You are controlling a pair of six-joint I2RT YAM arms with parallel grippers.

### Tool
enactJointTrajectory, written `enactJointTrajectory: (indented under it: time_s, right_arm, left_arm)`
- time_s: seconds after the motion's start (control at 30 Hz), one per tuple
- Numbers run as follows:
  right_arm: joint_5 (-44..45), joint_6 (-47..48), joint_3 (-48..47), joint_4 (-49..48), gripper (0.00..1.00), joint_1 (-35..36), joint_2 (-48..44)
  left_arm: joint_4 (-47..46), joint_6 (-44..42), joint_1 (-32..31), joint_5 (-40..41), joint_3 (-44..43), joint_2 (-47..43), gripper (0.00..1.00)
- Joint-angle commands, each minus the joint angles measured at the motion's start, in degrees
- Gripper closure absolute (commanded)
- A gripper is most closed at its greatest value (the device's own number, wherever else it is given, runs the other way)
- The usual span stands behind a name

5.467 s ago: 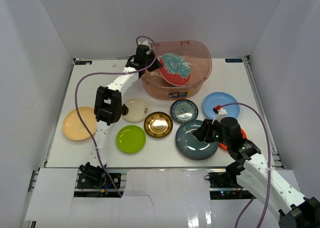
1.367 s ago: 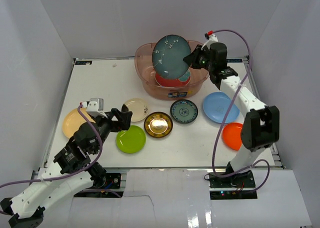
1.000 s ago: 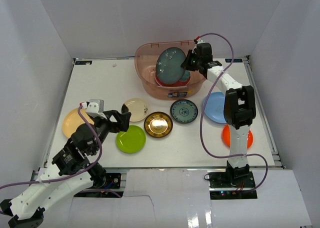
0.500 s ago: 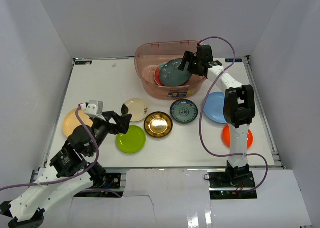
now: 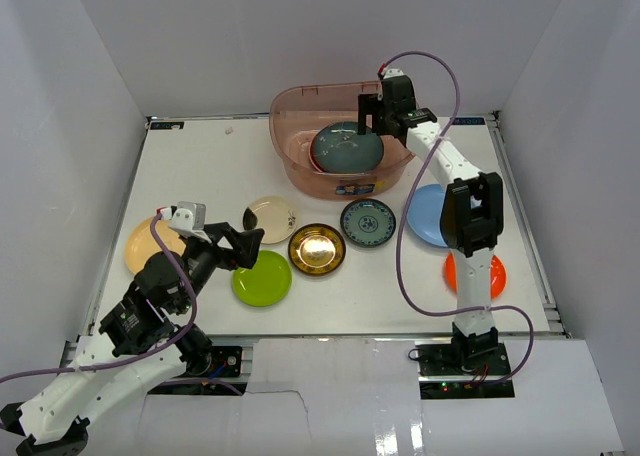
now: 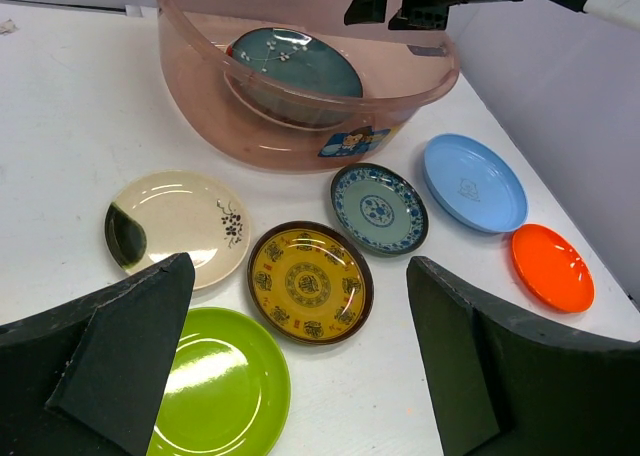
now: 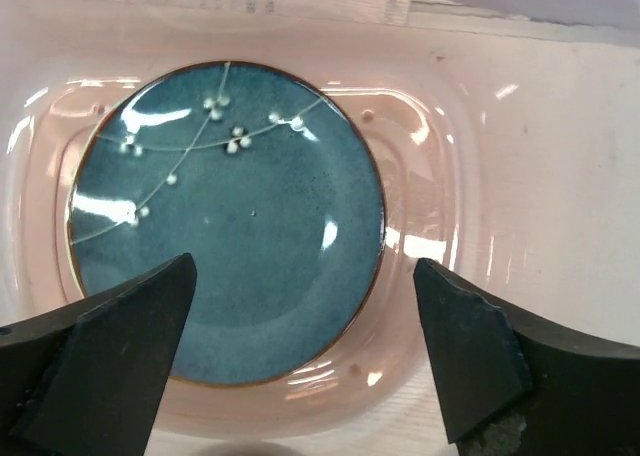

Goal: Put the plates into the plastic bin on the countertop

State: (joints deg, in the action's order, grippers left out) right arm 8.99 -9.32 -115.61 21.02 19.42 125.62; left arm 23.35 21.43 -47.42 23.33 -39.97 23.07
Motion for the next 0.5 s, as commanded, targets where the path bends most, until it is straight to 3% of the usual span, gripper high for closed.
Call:
enactJointTrajectory:
  time_s: [0.0, 0.07, 0.1, 0.13, 0.23, 0.33, 0.4, 0.43, 0.47]
  right_arm:
    - [-0.72, 2.65, 1.07, -0.71, 0.04, 0.0, -6.07]
    - [-1.43, 0.89, 6.86, -4.56, 0.15, -0.52, -14.76]
    - [-0.57, -1.12, 17.16, -10.67, 0.24, -1.31, -23.15]
    - [0.31, -2.35, 23.35, -14.47, 0.44, -2.01, -27.93]
    - [6.46, -9.47, 45.9, -24.85, 0.91, -6.82, -44.37]
    - [7.71, -15.71, 61.05, -25.5, 0.92, -15.18, -53.8]
    - [4.04, -17.74, 66.89, -25.41, 0.9, -23.23, -57.49]
    - [3.06, -18.44, 69.36, -25.41, 0.68, -25.46, -58.38]
    - [1.48, -18.63, 73.38, -25.41, 0.56, -27.31, -59.0]
  left_arm:
    - [-0.33, -0.42, -0.13, -0.13, 0.33, 0.13, 0.02]
    - [-0.24, -0.42, -0.13, -0.22, 0.24, 0.31, 0.02]
    - [-0.15, -0.51, -0.13, -0.3, 0.15, 0.31, 0.02]
    - [-0.06, -0.43, -0.13, -0.39, 0.06, 0.31, 0.02]
    - [-0.06, -0.34, -0.13, -0.92, -0.11, -0.3, 0.02]
    - [-0.06, -0.34, 0.13, -1.97, -0.11, -0.75, 0.02]
    - [-0.06, -0.34, 0.13, -2.76, -0.11, -0.92, 0.02]
    - [-0.15, -0.25, 0.22, -2.94, -0.2, -0.92, 0.02]
    - [-0.06, -0.25, 0.22, -3.12, -0.29, -0.92, 0.02]
